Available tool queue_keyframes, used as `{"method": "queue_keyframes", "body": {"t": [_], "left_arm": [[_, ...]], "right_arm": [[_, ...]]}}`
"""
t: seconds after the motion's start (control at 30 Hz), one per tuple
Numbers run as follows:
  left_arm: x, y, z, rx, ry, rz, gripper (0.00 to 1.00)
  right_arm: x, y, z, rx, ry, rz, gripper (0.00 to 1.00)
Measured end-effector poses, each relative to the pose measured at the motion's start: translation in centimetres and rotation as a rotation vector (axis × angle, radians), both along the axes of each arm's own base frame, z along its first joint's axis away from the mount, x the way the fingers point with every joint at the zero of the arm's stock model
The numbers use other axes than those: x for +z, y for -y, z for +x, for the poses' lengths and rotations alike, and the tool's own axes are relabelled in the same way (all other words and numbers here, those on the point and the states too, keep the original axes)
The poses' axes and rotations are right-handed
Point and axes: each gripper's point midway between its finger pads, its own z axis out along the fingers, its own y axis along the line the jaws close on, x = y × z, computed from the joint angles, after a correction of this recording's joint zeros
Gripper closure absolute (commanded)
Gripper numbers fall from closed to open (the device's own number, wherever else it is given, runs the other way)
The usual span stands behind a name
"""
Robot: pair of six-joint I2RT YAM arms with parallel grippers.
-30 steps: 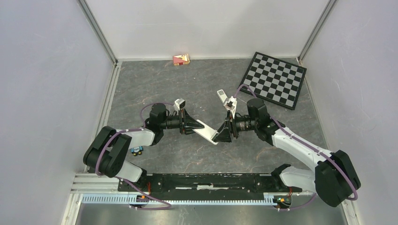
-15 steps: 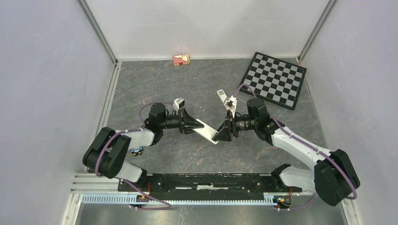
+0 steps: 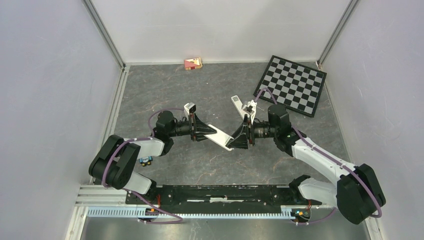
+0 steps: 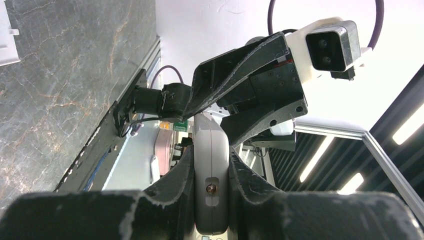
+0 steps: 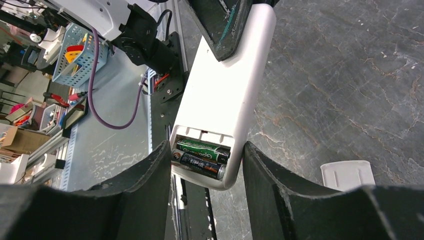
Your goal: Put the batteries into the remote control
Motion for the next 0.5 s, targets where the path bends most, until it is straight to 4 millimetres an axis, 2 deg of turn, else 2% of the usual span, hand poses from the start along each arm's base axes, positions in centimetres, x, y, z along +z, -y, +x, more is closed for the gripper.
{"method": "queue_keyframes", "body": {"t": [0.13, 0.27, 0.5], "left_arm": [[0.2, 0.0, 0.0, 0.003, -0.012, -0.003, 0.98], [0.7, -0.1, -0.1, 0.009, 0.002, -0.010, 0.98], [1.7, -0.2, -0.5, 0.008, 0.022, -0.017, 0.98]], "right_arm": [[0.1, 0.2, 0.1, -0.008, -0.020, 0.020, 0.44], [0.4, 0.2, 0.2, -0.016, -0.036, 0.035, 0.28], [0.4, 0.3, 0.4, -0.037, -0.064, 0.024, 0.16]]}}
